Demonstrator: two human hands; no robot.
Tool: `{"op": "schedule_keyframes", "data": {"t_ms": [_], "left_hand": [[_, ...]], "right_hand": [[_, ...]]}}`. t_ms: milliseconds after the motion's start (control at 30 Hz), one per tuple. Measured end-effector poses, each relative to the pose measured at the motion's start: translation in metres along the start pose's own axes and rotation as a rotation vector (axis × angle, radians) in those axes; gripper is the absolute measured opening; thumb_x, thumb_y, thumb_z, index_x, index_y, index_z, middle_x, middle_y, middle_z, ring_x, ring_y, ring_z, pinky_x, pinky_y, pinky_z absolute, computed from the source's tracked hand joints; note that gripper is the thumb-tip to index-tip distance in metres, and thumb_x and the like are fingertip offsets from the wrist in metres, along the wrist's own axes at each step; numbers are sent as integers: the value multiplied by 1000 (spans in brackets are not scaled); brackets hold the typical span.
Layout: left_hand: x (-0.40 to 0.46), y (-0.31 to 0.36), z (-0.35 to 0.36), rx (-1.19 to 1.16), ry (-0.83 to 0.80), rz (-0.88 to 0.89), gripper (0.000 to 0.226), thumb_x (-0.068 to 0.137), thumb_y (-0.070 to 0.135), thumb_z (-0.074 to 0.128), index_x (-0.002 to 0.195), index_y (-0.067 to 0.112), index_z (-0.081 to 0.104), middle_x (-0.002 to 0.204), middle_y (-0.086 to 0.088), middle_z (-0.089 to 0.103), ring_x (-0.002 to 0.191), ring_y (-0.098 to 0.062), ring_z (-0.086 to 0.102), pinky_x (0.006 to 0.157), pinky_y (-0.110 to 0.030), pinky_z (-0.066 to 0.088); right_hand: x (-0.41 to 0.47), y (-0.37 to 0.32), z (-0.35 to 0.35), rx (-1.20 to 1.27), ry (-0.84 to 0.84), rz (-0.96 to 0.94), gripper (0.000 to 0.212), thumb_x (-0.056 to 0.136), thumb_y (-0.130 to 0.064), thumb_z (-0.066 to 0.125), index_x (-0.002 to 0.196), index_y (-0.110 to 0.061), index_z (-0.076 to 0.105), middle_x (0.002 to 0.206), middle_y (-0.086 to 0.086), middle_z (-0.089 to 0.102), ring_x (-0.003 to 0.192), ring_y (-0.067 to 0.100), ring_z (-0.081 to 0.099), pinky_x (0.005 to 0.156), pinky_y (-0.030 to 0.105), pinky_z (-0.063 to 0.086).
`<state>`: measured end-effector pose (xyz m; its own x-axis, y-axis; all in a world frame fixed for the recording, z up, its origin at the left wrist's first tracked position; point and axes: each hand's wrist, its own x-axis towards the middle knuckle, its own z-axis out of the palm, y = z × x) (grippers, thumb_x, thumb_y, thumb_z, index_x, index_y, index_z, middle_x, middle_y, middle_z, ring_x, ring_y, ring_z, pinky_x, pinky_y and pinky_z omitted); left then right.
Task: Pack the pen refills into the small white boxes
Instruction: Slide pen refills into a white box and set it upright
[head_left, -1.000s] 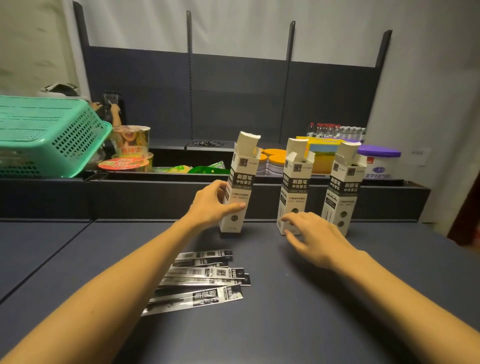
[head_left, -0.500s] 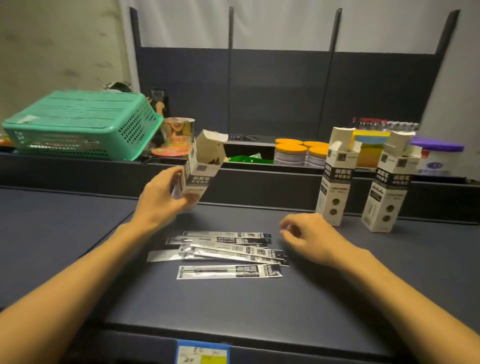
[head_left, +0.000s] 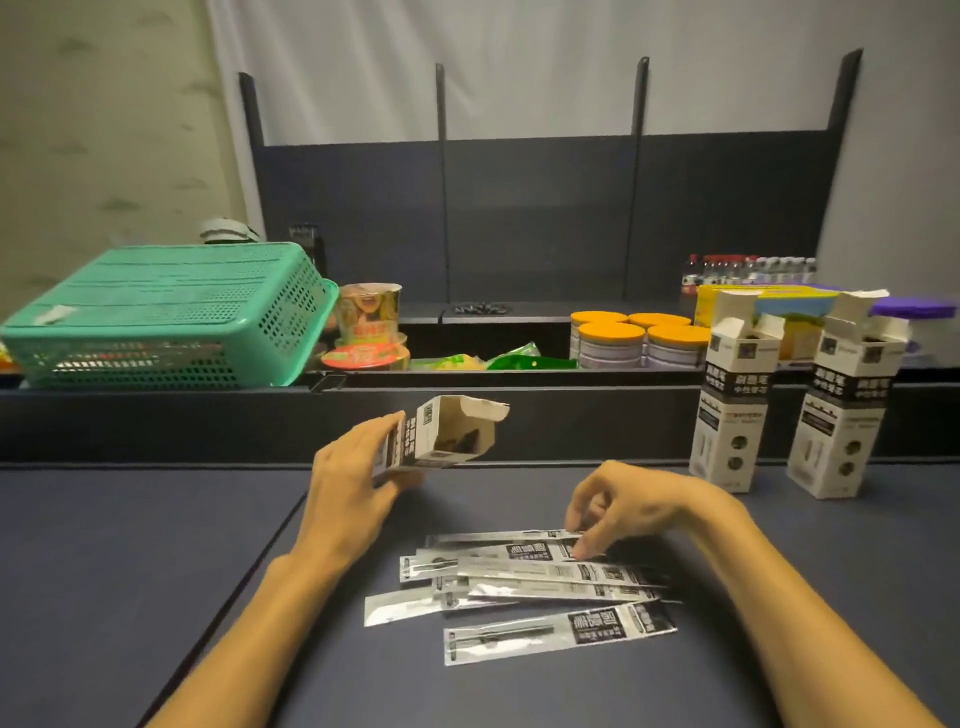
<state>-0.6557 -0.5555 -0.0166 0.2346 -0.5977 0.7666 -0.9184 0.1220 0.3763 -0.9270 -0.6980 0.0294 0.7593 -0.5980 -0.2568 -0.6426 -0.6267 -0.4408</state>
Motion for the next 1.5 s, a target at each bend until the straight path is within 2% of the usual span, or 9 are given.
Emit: {"op": "schedule_keyframes", "data": {"t_ms": [167, 333, 467, 567, 667, 800, 1067, 1267, 1500], "left_hand": [[-7, -4, 3, 36, 28, 41, 64, 77, 34, 77, 133, 21, 50, 125, 2, 59, 111, -19, 58, 90, -51, 48], [-7, -5, 3, 136, 62, 30, 67, 75, 27, 79, 135, 16, 50, 124, -5, 58, 109, -25, 57, 91, -52, 46], [-5, -5, 6, 198, 87, 22, 69, 74, 19, 80, 137, 13, 50, 122, -10, 57, 108, -30, 56, 92, -51, 45], [-3, -3, 5, 239, 116, 1, 69, 75, 12, 79, 137, 11, 49, 122, -14, 56, 109, -33, 54, 92, -51, 41], [-4, 0, 5, 257, 113, -11, 68, 76, 12, 78, 138, 10, 49, 122, -16, 55, 108, -35, 53, 92, -50, 38], [-5, -3, 6, 256, 89, -21, 71, 74, 13, 80, 137, 11, 49, 120, -16, 55, 104, -35, 55, 90, -52, 43], [-4, -1, 13, 231, 49, 32, 72, 74, 18, 81, 138, 14, 48, 121, -10, 55, 104, -30, 55, 88, -50, 46], [-4, 2, 16, 222, 36, 65, 72, 73, 18, 82, 137, 15, 49, 122, -8, 56, 104, -28, 56, 89, -45, 44], [-7, 7, 18, 191, 30, 57, 70, 74, 18, 80, 137, 15, 50, 123, -8, 56, 108, -28, 54, 93, -43, 40]], "right_hand": [[-4, 10, 1, 129, 20, -50, 15, 79, -28, 78, 90, -19, 73, 84, 3, 70, 74, 6, 60, 70, 19, 48], [-15, 5, 2, 181, 282, -150, 5, 83, -19, 74, 83, -15, 74, 83, 7, 72, 70, 6, 61, 67, 21, 49], [-33, -5, 0, 622, 434, -301, 9, 83, -4, 72, 87, 2, 68, 82, 19, 72, 71, 21, 71, 61, 27, 54], [-46, -14, 0, 941, 463, -392, 5, 82, -2, 67, 86, 1, 65, 93, 26, 71, 81, 33, 72, 68, 33, 60], [-55, -20, -4, 1177, 486, -472, 5, 80, -6, 63, 83, -3, 65, 98, 25, 71, 87, 36, 72, 72, 36, 61], [-59, -21, -11, 1341, 568, -582, 15, 82, -7, 60, 96, -2, 60, 99, 17, 73, 92, 32, 72, 73, 34, 60], [-51, -32, -2, 1239, 675, -636, 12, 90, -4, 55, 96, -2, 65, 99, 21, 72, 95, 38, 70, 80, 39, 59], [-36, -47, 17, 961, 882, -629, 16, 93, 0, 57, 103, 6, 67, 91, 13, 75, 84, 26, 74, 72, 30, 59], [-21, -47, 31, 732, 939, -662, 16, 89, 1, 63, 100, -11, 62, 98, 7, 73, 90, 18, 73, 80, 36, 59]]}}
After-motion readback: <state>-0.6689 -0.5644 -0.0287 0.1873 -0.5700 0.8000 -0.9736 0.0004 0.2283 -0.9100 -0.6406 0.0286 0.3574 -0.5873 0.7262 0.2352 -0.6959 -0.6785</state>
